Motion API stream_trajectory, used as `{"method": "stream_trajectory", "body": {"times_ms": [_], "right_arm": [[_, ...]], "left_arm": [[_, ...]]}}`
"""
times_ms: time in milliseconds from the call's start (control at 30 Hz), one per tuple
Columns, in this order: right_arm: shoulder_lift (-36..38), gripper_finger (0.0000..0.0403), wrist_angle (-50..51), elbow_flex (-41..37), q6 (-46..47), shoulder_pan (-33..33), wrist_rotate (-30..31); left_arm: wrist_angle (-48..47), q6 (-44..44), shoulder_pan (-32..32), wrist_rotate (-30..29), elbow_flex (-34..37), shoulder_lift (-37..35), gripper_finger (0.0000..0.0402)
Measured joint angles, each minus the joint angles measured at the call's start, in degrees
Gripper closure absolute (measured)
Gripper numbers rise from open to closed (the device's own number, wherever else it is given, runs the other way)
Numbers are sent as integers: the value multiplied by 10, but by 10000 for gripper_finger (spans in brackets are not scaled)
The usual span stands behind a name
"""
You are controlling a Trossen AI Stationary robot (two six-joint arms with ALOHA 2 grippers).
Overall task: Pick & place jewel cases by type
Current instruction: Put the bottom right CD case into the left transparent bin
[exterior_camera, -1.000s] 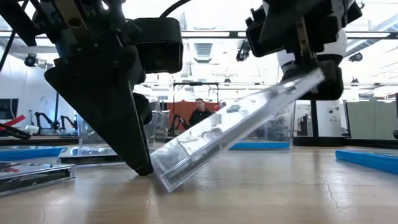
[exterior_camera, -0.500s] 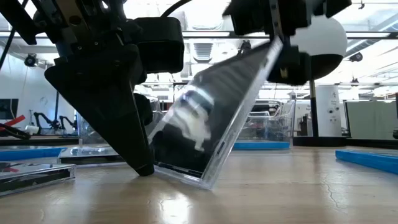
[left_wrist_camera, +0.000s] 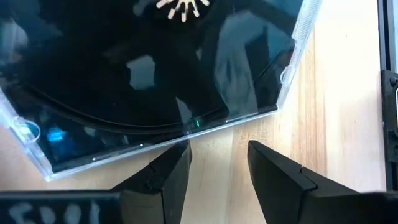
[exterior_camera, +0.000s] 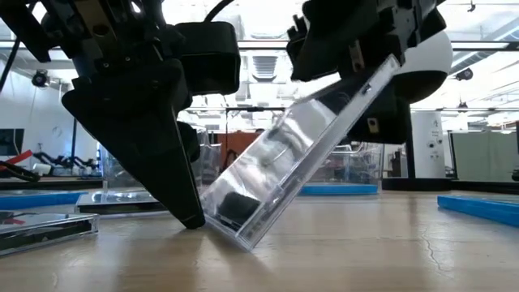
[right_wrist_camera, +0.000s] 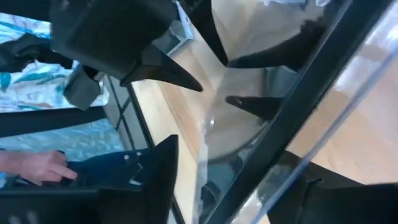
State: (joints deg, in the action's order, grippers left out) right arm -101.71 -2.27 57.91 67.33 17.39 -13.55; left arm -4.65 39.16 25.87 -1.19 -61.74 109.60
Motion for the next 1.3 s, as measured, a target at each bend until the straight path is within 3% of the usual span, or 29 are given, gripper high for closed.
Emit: {"method": "stream_trajectory", "body": {"times_ms": [233,467,600,800,933,1133,1300], "right_arm": [[-8,289,0,9,14,0,0],[-5,338,4,0,48,0,0],[-2,357,4,0,55,-1,2],[15,370,3,-1,62,-2,23],[43,370,-4,-1,75,-4,56],[79,370,-74,-1,78,-34,113],[79,369,-146,3,78,-82,123]], "left_arm": [[-3,1,3,-8,1,-5,251],[-57,4,40,-160,5,-45,250],[-115,22,60,-189,3,-70,250],[-201,66,91,-200,2,-95,250],[-278,142,123,-272,3,-129,251],[-340,249,163,-339,3,-234,251],[-370,295,200,-372,2,-334,251]]}}
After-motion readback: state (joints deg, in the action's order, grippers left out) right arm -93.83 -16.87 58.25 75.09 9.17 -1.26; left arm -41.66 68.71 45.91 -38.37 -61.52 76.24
